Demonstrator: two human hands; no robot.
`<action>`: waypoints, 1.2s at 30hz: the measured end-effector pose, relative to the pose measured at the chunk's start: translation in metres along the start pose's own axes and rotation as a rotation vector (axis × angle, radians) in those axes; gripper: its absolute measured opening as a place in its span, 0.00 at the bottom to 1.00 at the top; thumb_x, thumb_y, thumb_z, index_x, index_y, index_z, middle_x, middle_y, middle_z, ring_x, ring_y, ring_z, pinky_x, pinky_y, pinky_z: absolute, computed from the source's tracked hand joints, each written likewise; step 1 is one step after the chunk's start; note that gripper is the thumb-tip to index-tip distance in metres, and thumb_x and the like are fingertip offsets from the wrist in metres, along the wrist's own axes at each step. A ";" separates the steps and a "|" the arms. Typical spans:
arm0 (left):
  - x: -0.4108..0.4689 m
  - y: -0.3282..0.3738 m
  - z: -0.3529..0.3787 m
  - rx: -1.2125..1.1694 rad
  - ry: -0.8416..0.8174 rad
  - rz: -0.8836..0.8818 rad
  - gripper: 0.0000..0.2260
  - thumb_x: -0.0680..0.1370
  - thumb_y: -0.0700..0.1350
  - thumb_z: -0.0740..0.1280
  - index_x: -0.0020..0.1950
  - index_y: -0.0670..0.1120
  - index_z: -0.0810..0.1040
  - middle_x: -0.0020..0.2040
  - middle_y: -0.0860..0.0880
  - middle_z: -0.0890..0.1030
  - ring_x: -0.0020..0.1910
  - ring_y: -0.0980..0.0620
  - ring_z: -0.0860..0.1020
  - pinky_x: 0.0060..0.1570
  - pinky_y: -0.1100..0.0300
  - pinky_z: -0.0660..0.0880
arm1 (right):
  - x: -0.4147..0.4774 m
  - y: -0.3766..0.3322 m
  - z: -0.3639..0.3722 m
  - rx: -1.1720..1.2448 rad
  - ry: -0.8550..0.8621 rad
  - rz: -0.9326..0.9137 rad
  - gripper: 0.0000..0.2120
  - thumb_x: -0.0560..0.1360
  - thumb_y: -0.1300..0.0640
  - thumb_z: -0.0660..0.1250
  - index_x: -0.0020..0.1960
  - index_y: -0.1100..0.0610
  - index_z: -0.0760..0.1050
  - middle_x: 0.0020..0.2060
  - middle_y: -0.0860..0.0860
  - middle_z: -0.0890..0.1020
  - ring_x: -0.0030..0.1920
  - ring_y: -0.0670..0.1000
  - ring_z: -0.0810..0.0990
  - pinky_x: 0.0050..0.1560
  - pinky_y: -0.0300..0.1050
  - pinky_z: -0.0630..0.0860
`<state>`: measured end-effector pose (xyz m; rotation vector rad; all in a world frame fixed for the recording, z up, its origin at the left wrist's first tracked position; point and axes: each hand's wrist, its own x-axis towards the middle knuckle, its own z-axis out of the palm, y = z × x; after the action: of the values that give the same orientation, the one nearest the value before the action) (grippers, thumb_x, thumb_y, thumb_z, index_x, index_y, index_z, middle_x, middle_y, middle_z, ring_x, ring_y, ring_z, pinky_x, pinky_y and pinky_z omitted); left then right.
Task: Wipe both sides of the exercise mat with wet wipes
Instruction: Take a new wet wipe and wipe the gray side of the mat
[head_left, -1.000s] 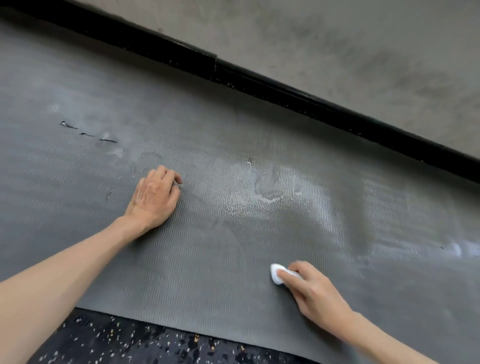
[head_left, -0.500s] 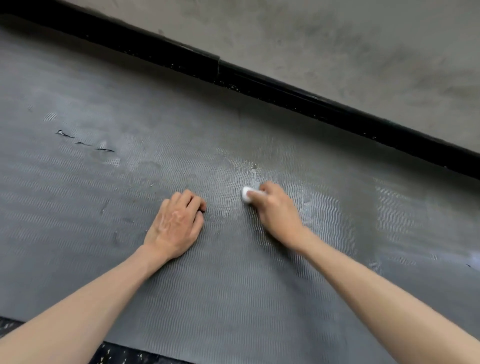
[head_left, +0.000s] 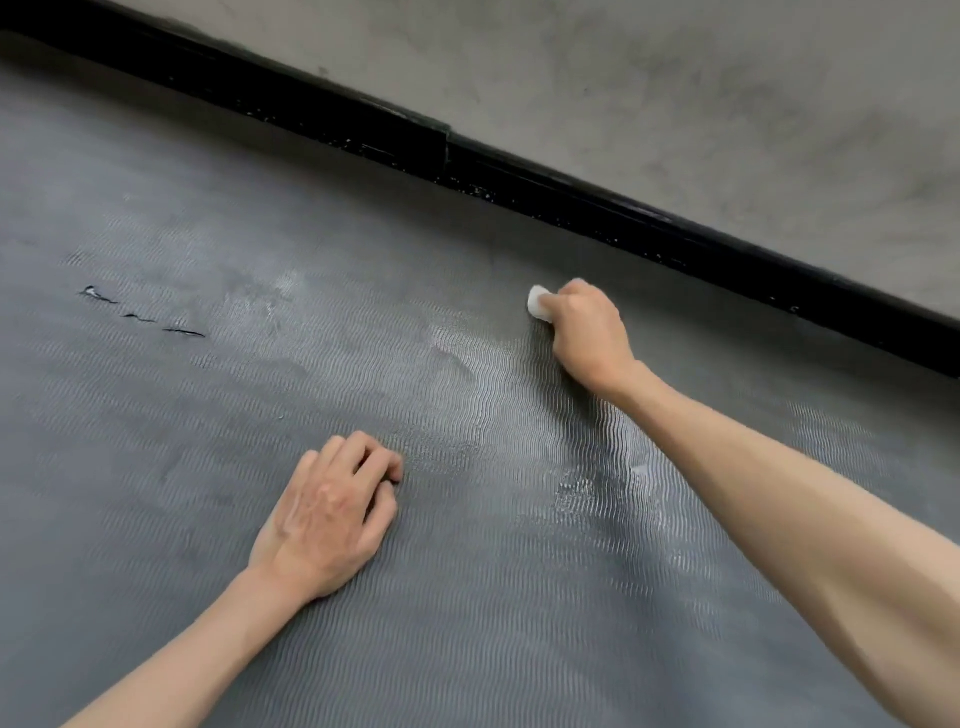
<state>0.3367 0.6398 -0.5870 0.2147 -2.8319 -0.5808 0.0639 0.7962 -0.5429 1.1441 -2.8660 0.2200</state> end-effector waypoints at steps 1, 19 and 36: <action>0.001 -0.001 0.000 -0.008 0.002 0.001 0.08 0.76 0.48 0.58 0.45 0.48 0.75 0.44 0.52 0.73 0.40 0.49 0.71 0.40 0.53 0.65 | 0.001 -0.001 0.003 -0.010 -0.012 -0.025 0.09 0.69 0.72 0.60 0.40 0.60 0.72 0.38 0.56 0.72 0.40 0.59 0.71 0.35 0.46 0.60; -0.002 -0.001 -0.003 -0.013 -0.023 -0.012 0.06 0.76 0.47 0.59 0.47 0.49 0.75 0.44 0.53 0.72 0.41 0.50 0.72 0.41 0.56 0.65 | 0.074 0.068 -0.001 0.025 0.021 0.041 0.15 0.66 0.73 0.62 0.47 0.61 0.80 0.43 0.58 0.77 0.45 0.62 0.77 0.39 0.45 0.67; -0.002 -0.001 -0.005 -0.007 -0.029 0.013 0.07 0.76 0.48 0.58 0.47 0.49 0.75 0.44 0.53 0.73 0.41 0.50 0.72 0.41 0.55 0.66 | -0.087 0.020 -0.027 0.114 -0.224 -0.211 0.09 0.71 0.68 0.69 0.48 0.58 0.83 0.41 0.57 0.80 0.40 0.63 0.79 0.36 0.50 0.75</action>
<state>0.3400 0.6376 -0.5836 0.1887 -2.8564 -0.5960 0.1134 0.8741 -0.5272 1.5747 -2.9200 0.2636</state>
